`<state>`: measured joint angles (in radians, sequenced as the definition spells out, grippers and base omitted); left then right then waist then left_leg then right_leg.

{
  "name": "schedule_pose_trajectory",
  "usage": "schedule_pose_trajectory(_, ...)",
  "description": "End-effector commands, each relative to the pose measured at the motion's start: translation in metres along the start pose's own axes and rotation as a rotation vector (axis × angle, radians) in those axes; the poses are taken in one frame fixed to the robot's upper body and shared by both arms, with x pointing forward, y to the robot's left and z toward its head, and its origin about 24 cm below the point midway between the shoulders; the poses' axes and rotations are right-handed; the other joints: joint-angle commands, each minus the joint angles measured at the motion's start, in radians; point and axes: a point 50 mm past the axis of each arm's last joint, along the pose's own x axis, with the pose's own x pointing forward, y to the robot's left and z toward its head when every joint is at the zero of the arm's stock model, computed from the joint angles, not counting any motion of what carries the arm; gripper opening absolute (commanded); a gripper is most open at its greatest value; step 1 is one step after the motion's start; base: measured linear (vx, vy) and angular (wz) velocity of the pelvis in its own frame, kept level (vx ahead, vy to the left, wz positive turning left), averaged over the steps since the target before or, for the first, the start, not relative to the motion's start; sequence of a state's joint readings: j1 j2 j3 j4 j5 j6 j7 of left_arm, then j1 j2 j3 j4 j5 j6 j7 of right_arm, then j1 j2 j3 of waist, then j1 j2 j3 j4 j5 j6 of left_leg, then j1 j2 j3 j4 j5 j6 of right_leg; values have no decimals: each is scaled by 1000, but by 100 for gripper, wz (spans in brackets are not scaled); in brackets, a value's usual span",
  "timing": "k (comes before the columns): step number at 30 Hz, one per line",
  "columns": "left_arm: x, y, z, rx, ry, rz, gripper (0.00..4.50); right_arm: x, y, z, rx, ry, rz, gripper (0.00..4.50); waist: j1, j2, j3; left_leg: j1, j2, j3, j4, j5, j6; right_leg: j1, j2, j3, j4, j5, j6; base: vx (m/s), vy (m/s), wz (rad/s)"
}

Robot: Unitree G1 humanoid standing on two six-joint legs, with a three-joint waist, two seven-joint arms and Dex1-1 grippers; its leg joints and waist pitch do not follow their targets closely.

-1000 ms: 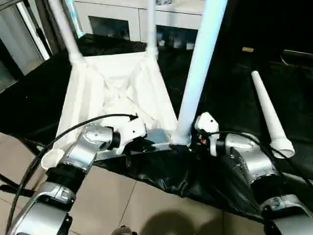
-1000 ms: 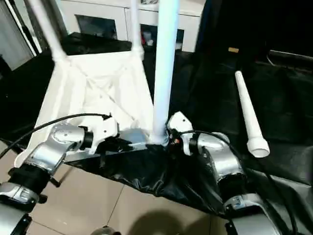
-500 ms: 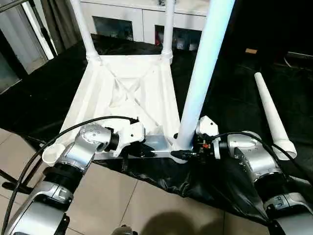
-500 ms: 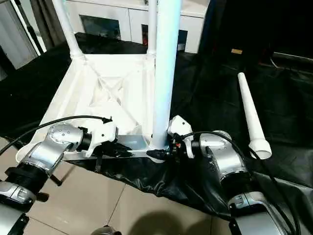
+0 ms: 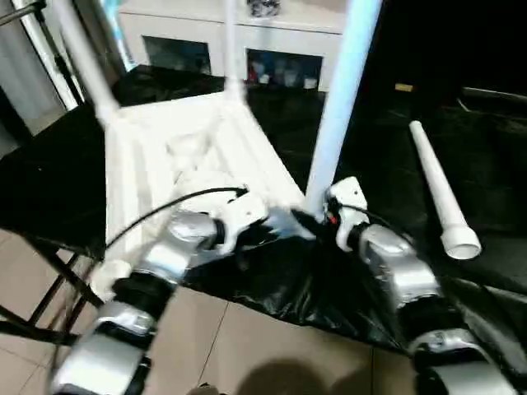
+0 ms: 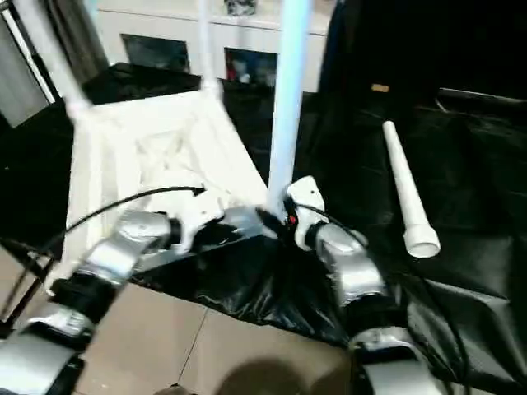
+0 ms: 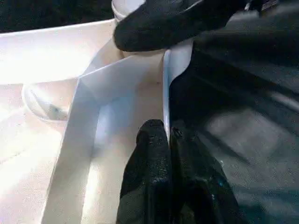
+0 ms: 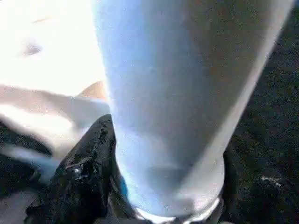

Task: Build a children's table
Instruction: Rotate leg to tighten

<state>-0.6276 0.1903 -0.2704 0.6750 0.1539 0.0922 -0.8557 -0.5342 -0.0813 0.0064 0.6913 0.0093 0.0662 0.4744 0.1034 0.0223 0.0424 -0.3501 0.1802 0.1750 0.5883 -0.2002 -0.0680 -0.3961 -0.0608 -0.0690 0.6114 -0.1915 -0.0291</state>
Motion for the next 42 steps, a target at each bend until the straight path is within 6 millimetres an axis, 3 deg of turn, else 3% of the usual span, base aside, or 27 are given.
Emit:
schedule_pose_trajectory(1, 21, -9, 34, 60, -91, 12, 0, 19, 52, -9, 38, 38, 150, 269, -3, -2, -52, 2, 50, -23, -78, -205, 13, 43, -96, 56, -94, -320, -148, 0, 0, 0)
schedule_pose_trajectory(2, 22, -10, 35, 60, -93, 11, 0, 20, 56, -8, 45, 21, 175, 269, -3, 0, -53, 2, 50, -23, -78, -204, 17, 44, -96, 57, -93, -308, -150, 0, 0, 0)
schedule_pose_trajectory(3, 23, -11, 35, 60, -94, 10, 0, 20, 60, -6, 49, 3, 200, 325, -3, 1, -52, 1, 51, -23, -78, -201, 23, 44, -96, 57, -91, -284, -155, 0, 0, 0)
schedule_pose_trajectory(4, 23, -12, 34, 72, -92, -2, 0, 18, 59, -5, 40, -3, 216, 339, -4, 1, -52, 0, 51, -22, -78, -202, 27, 44, -95, 57, -91, -270, -160, 0, 0, 0)
schedule_pose_trajectory(10, 14, -11, 29, 104, -90, -58, 0, 8, 45, -3, -42, -22, 295, 388, -3, -1, -51, -2, 52, -22, -78, -213, 37, 47, -97, 57, -91, -274, -164, 0, 0, 0)
schedule_pose_trajectory(14, 2, -9, 22, 120, -89, -128, 0, -4, 34, 0, -135, -15, 446, 388, -1, -4, -55, -6, 53, -21, -73, -164, 61, 50, -97, 57, -82, -199, -183, 0, 0, 0)
schedule_pose_trajectory(16, -2, -8, 20, 119, -92, -147, 0, -9, 32, 0, -164, -3, 511, 388, 0, -4, -59, -8, 54, -18, -66, -118, 86, 54, -95, 55, -69, -102, -212, 0, 0, 0)
schedule_pose_trajectory(20, -13, -2, 14, 115, -84, -186, 0, -21, 28, 0, -216, 35, 678, 388, 5, -7, -63, -10, 56, -15, -58, -79, 121, 53, -90, 51, -57, -6, -241, 0, 0, 0)
schedule_pose_trajectory(23, -19, 2, 11, 112, -77, -207, 0, -26, 26, 1, -239, 53, 746, 388, 15, -7, -60, -7, 59, -14, -60, -105, 122, 51, -94, 51, -63, -70, -238, 0, 0, 0)
schedule_pose_trajectory(27, -28, 6, 6, 123, -53, -244, 0, -31, 24, 0, -264, 87, 831, 388, 17, -8, -58, -7, 60, -15, -63, -128, 106, 50, -95, 51, -67, -120, -229, 0, 0, 0)
schedule_pose_trajectory(31, -32, 5, 2, 145, -23, -301, 0, -34, 23, -1, -279, 125, 898, 373, 20, -7, -59, -5, 60, -15, -63, -121, 99, 50, -96, 52, -67, -123, -227, 0, 0, 0)
schedule_pose_trajectory(37, -33, 6, 2, 148, -22, -308, 0, -35, 23, -2, -273, 143, 922, 306, 25, -10, -59, -5, 60, -15, -62, -116, 98, 50, -96, 52, -65, -119, -227, 0, 0, 0)
schedule_pose_trajectory(42, -31, 11, 0, 130, -4, -234, 0, -35, 24, -8, -248, 155, 865, 282, 29, -13, -58, -5, 59, -14, -62, -108, 99, 49, -94, 52, -66, -125, -219, 0, 0, 0)
